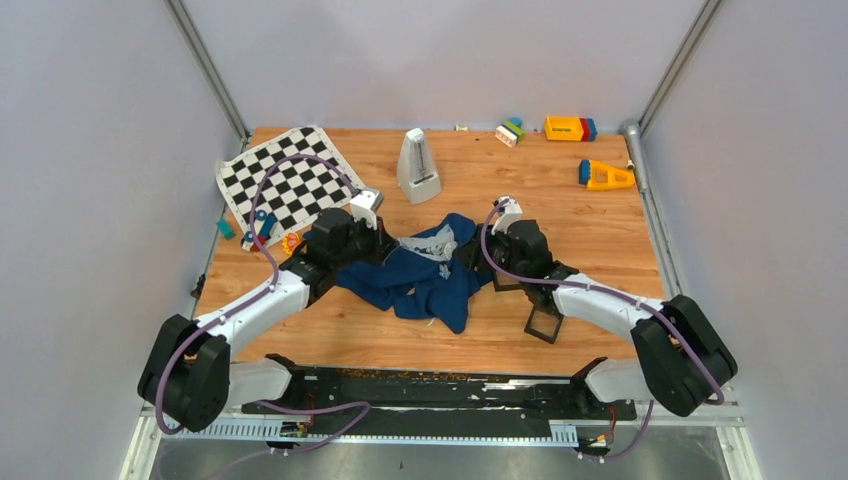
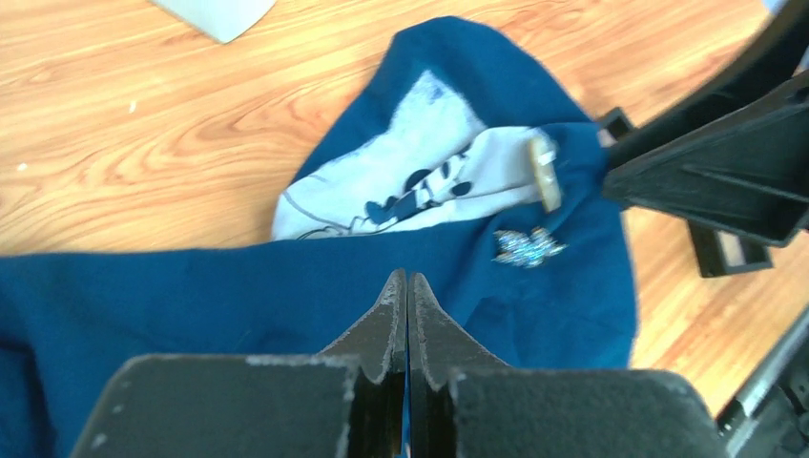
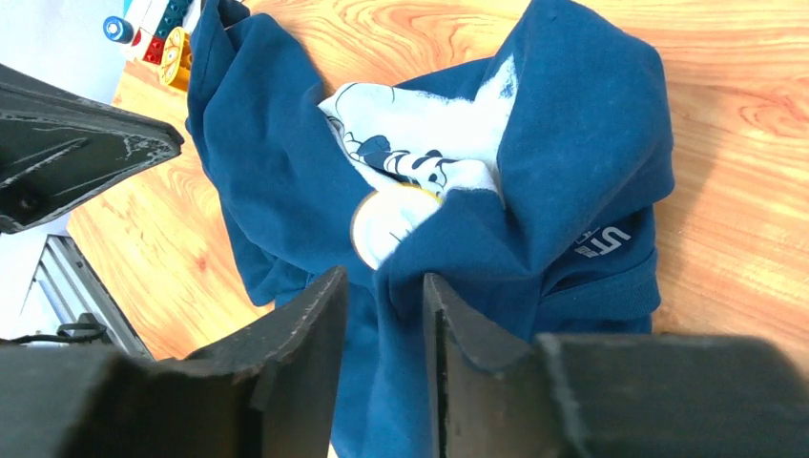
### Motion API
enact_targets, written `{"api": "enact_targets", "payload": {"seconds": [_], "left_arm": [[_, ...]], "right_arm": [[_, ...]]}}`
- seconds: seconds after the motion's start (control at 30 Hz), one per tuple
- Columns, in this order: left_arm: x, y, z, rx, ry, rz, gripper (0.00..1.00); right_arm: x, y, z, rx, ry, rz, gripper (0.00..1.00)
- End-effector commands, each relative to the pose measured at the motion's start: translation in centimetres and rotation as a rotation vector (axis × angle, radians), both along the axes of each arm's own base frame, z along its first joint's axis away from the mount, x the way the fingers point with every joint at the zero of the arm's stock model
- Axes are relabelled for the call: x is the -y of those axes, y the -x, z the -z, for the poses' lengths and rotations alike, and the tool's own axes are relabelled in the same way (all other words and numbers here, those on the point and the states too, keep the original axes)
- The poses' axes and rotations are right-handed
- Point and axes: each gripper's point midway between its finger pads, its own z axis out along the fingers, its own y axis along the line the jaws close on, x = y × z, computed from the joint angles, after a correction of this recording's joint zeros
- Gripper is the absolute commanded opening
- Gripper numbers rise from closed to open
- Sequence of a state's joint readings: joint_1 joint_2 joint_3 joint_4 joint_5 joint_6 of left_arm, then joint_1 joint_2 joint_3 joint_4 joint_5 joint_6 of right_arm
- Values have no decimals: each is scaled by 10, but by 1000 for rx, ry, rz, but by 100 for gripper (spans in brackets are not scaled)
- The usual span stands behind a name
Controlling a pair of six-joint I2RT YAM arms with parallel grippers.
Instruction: Remove the brooch from the garment
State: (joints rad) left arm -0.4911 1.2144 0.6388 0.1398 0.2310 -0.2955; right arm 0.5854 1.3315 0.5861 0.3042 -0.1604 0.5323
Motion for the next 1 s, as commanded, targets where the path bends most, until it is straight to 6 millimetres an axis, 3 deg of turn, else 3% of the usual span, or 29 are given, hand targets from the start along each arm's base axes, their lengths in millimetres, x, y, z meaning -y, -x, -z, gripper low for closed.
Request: {"api": "enact_targets", "payload": {"seconds": [0.0,0.13,0.23,0.3,0.4,0.63,0.77,0.97], "left_arm": [[19,10,-29,65,117,109,0],[22,13,-33,75,140,125,0],[25,12,-26,57,126,143,1],[28,11,-21,37,116,161,7],[32,10,-15,20,121,176,14],[52,14,-3,-23,186,246,35],[71,11,4,-58,250,314,40],[78,13,14,-106,279,333,40]], "right_arm": [[-8,-4,-19,46,-47,-38,41],[-10,1,-25,66,-81,-80,36],[-8,0,-23,58,-73,-75,43],[-6,-1,-18,44,-59,-63,51],[-2,-2,-9,15,-30,-43,56],[2,-7,16,-68,46,0,54],[-8,-5,27,-101,64,-32,47],[-16,-3,23,-99,44,-63,12]]}}
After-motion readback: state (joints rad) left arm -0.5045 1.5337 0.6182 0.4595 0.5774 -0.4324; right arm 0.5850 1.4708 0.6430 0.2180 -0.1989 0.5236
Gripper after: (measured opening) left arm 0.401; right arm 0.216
